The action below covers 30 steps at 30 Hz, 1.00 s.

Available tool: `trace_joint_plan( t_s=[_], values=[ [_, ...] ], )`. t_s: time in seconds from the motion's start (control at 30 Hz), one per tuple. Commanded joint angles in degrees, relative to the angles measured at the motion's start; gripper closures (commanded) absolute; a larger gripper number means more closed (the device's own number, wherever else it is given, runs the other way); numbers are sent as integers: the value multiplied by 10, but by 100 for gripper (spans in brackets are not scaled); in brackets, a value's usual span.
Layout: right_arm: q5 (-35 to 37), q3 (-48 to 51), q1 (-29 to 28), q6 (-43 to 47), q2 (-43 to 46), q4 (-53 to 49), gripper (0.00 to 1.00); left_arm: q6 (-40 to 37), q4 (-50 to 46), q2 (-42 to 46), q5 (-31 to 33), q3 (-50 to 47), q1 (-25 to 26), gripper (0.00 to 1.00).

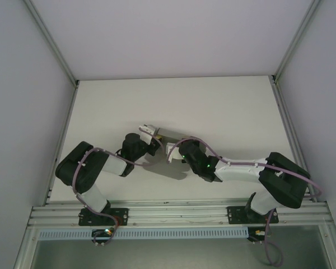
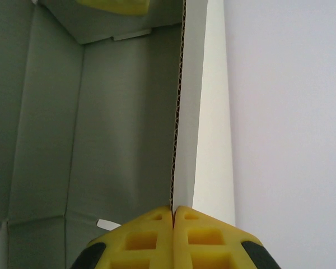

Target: Assemble paper box

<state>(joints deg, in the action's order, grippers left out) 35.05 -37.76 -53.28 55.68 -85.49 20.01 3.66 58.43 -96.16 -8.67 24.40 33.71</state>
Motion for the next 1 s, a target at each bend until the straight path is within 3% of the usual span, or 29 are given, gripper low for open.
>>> trace_joint_plan(
  t_s=[0.0, 0.13, 0.2, 0.3, 0.47, 0.67, 0.77, 0.97],
  values=[
    [-82, -7, -4, -34, 10, -112, 98, 11, 44, -3, 45, 9, -2, 76],
    [-89, -22, -1, -44, 13, -136, 98, 8, 56, -8, 47, 10, -1, 87],
    [-91, -26, 1, -53, 18, -139, 92, 6, 59, -12, 48, 9, 0, 95],
    [-95, -40, 5, -91, 45, -144, 63, 0, 65, -17, 46, 3, 2, 100],
    [-185, -62, 36, -214, 157, -159, 33, -4, 68, -25, 39, -10, 4, 100],
    [-354, -54, 156, -423, 231, -123, 24, -3, 83, -45, 16, -14, 9, 100],
    [-406, -100, 193, -475, 172, -164, 25, -3, 89, -56, -2, -12, 11, 100],
    [-419, -234, 196, -493, 6, -257, 29, -8, 86, -68, -14, -11, 17, 100]
  ],
)
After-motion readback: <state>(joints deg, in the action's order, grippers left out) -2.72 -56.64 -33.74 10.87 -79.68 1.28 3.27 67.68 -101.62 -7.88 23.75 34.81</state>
